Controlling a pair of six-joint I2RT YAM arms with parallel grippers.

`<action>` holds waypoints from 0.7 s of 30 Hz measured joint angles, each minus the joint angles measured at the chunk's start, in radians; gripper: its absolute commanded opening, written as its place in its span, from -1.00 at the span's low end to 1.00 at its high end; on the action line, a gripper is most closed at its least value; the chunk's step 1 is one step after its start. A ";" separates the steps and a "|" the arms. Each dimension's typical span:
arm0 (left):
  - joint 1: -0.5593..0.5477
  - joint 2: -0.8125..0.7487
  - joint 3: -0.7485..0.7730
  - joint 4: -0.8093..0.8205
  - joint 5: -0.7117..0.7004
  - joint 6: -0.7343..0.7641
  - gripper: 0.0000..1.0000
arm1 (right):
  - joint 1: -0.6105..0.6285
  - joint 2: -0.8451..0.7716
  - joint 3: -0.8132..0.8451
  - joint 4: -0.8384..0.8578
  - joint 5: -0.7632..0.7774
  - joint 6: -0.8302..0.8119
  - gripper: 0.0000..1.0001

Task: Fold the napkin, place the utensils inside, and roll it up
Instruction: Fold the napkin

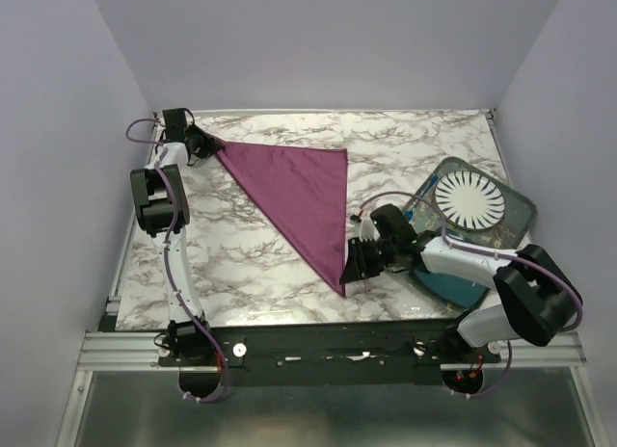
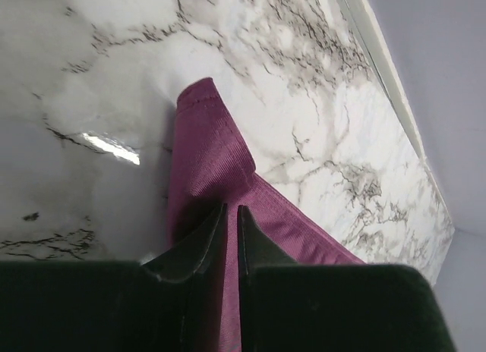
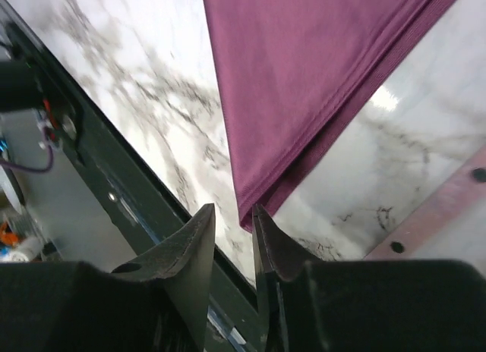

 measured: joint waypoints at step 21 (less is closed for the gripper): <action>-0.001 -0.070 0.019 -0.125 -0.049 0.118 0.00 | -0.363 0.623 1.061 -0.235 0.234 -0.039 0.15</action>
